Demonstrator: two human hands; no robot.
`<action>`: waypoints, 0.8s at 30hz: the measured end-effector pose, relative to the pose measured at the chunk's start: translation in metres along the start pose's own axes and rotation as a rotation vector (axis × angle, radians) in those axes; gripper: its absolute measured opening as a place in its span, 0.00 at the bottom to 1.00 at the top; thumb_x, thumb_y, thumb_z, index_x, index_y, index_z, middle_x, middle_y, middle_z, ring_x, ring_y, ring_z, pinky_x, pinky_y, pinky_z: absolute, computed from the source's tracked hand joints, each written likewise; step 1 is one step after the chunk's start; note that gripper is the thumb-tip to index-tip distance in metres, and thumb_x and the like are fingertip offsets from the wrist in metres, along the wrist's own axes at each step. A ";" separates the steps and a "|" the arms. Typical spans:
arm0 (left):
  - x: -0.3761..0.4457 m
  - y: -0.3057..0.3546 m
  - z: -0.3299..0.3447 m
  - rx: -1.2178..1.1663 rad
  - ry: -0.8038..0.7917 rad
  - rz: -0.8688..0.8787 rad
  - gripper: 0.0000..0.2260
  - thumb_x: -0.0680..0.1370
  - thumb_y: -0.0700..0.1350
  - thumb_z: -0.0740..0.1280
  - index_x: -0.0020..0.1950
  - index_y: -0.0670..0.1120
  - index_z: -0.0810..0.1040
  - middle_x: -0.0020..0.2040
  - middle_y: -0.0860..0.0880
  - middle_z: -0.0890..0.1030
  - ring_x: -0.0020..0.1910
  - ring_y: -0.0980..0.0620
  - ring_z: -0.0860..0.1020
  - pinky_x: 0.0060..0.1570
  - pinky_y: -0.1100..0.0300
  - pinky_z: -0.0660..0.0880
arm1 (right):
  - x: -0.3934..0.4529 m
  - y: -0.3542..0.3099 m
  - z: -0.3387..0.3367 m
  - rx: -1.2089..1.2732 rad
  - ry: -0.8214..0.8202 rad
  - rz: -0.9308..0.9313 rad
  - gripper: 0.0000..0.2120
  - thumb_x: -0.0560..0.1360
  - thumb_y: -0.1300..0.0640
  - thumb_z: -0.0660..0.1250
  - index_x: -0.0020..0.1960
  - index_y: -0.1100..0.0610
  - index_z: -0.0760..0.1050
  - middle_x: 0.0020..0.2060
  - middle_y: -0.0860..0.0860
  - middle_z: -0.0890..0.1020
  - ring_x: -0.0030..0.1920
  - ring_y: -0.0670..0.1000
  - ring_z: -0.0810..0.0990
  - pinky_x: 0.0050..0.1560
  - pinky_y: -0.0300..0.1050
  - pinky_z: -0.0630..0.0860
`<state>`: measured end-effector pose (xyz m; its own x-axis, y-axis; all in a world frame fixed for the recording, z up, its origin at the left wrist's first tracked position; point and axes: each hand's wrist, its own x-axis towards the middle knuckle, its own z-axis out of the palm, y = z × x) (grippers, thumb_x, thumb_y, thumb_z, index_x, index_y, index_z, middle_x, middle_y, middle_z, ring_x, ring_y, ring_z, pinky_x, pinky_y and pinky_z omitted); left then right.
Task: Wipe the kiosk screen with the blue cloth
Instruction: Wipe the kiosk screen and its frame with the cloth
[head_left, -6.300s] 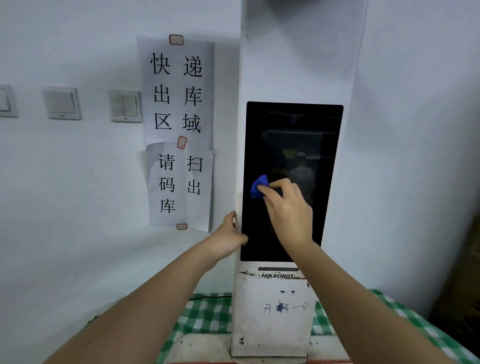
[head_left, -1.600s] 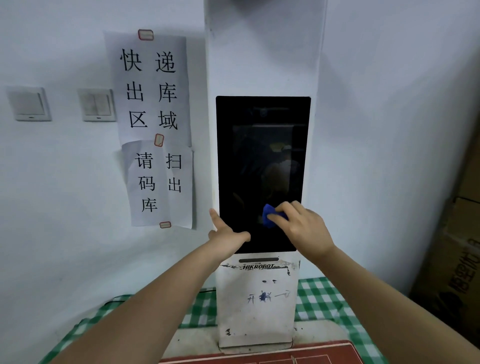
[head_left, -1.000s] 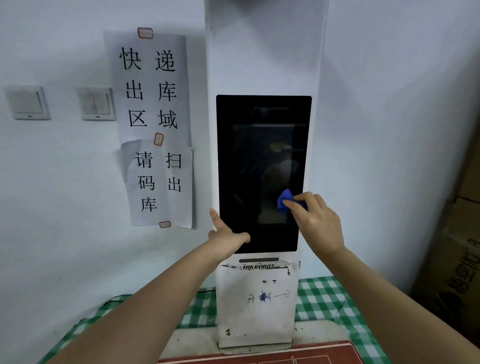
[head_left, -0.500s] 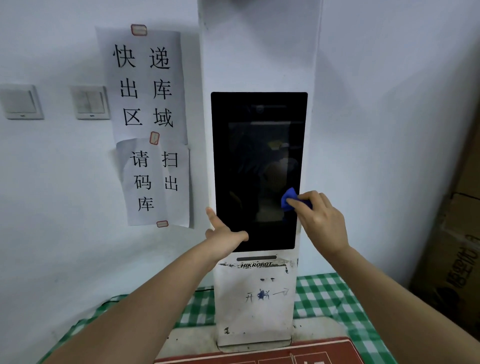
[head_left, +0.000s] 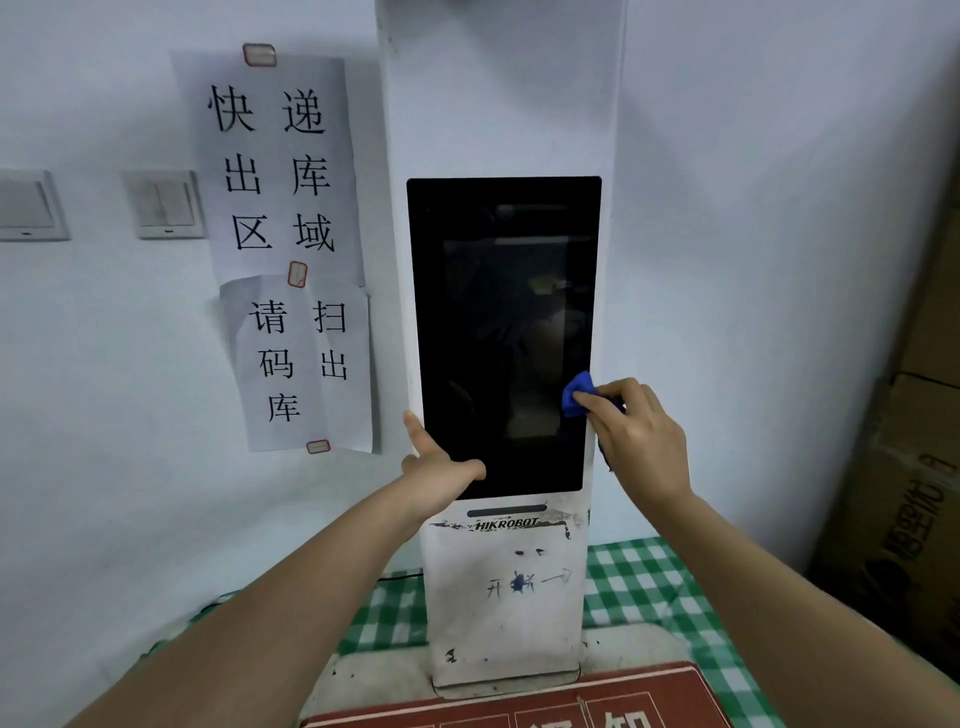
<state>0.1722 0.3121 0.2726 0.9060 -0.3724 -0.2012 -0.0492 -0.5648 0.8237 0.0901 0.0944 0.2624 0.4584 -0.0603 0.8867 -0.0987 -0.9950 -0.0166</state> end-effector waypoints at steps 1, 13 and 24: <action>0.000 0.000 0.000 0.006 0.009 0.000 0.50 0.73 0.50 0.66 0.71 0.57 0.22 0.77 0.43 0.57 0.70 0.43 0.66 0.68 0.46 0.67 | -0.008 0.002 0.003 -0.009 -0.014 -0.006 0.15 0.69 0.64 0.72 0.55 0.57 0.80 0.45 0.53 0.79 0.42 0.55 0.77 0.26 0.40 0.65; 0.000 -0.001 -0.001 0.023 0.006 -0.012 0.50 0.73 0.50 0.65 0.71 0.58 0.22 0.76 0.42 0.59 0.70 0.42 0.66 0.68 0.45 0.67 | 0.007 0.007 -0.001 0.110 -0.025 0.162 0.13 0.74 0.62 0.67 0.58 0.54 0.79 0.50 0.55 0.78 0.48 0.57 0.76 0.37 0.49 0.74; 0.001 0.000 0.003 0.003 0.041 0.006 0.50 0.74 0.49 0.66 0.71 0.58 0.23 0.75 0.40 0.60 0.67 0.41 0.69 0.67 0.47 0.69 | 0.001 0.009 -0.004 0.138 -0.012 0.273 0.11 0.76 0.57 0.65 0.57 0.50 0.79 0.49 0.49 0.78 0.48 0.51 0.76 0.35 0.47 0.74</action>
<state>0.1722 0.3096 0.2713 0.9223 -0.3449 -0.1742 -0.0560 -0.5653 0.8230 0.0867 0.0852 0.2650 0.4420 -0.3267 0.8354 -0.0988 -0.9434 -0.3167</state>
